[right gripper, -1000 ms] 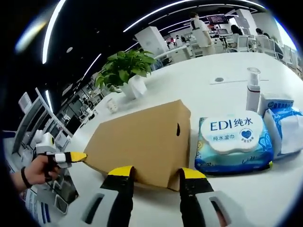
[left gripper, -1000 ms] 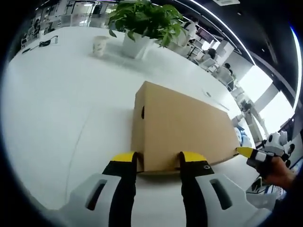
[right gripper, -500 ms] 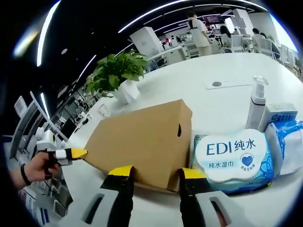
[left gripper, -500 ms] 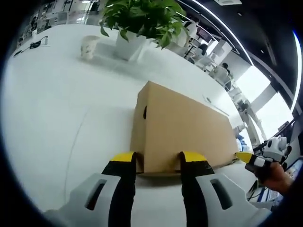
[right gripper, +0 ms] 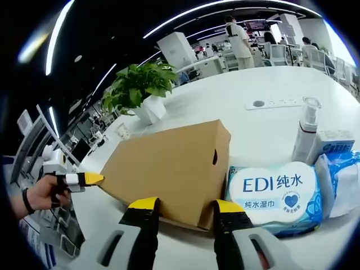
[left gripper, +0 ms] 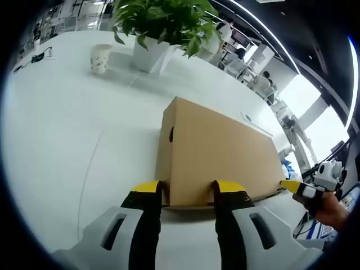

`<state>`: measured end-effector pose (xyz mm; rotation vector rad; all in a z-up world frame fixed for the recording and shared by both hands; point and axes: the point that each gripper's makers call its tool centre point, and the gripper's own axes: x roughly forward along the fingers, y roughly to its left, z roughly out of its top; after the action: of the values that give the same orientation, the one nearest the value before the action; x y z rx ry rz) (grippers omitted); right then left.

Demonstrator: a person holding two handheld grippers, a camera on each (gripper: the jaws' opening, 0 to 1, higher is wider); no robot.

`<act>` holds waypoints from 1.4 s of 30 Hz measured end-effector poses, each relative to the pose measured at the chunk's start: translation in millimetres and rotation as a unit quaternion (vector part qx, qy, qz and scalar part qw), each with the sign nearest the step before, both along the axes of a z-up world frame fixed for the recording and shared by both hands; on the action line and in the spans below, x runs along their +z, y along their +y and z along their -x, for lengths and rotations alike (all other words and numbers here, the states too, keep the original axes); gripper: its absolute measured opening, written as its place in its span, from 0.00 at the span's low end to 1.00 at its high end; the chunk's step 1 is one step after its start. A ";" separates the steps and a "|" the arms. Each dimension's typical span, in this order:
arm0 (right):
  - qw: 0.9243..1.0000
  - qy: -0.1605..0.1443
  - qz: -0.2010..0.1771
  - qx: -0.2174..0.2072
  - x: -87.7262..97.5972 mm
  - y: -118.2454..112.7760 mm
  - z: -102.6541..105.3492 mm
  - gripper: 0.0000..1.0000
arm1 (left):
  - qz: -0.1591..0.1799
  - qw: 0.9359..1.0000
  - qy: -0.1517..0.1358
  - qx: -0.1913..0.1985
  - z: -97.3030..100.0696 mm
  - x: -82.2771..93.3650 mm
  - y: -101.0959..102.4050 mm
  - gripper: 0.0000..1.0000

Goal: Operate the shoe box by opening the lid, removing the specified soft item, and placing it in the target area until the item is outside and the box remains undamaged.

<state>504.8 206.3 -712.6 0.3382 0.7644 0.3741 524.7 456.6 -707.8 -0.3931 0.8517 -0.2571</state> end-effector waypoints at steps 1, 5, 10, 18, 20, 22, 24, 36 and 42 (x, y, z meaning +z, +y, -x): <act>1.000 -0.001 0.001 0.001 0.0 -0.3 -0.6 0.36 | -0.002 1.000 0.000 0.000 0.0 0.4 -0.3 0.36; 1.000 -0.002 0.001 0.007 0.3 -0.4 -0.7 0.36 | -0.012 1.000 -0.002 -0.005 0.4 1.4 -0.5 0.37; 1.000 -0.009 0.009 0.018 5.2 -11.7 5.3 0.39 | -0.023 0.999 -0.018 -0.013 6.0 7.5 -3.2 0.47; 0.999 -0.044 0.005 -0.006 24.9 -67.6 36.8 0.46 | -0.045 0.997 -0.054 -0.022 30.6 22.1 0.4 0.51; 0.998 -0.053 0.017 -0.013 28.5 -86.7 48.4 0.48 | -0.048 0.997 -0.056 -0.026 38.5 22.1 -0.1 0.52; 0.997 -0.063 0.022 -0.027 34.4 -105.7 60.6 0.50 | -0.047 0.997 -0.062 -0.028 47.1 24.3 -1.7 0.52; 0.996 -0.075 0.024 -0.039 41.8 -122.8 72.0 0.51 | -0.043 0.996 -0.065 -0.032 55.5 26.7 -6.1 0.52; 0.987 -0.116 0.037 -0.109 69.4 -188.8 137.2 0.60 | -0.067 0.985 -0.121 -0.107 94.8 47.4 -52.1 0.56; 0.984 -0.127 0.059 -0.108 74.2 -192.2 157.8 0.62 | -0.079 0.976 -0.147 -0.137 106.7 49.3 -68.3 0.59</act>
<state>346.9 14.1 -638.5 0.2530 0.4917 0.1610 418.0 388.3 -658.5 -0.0831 0.6277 -0.4873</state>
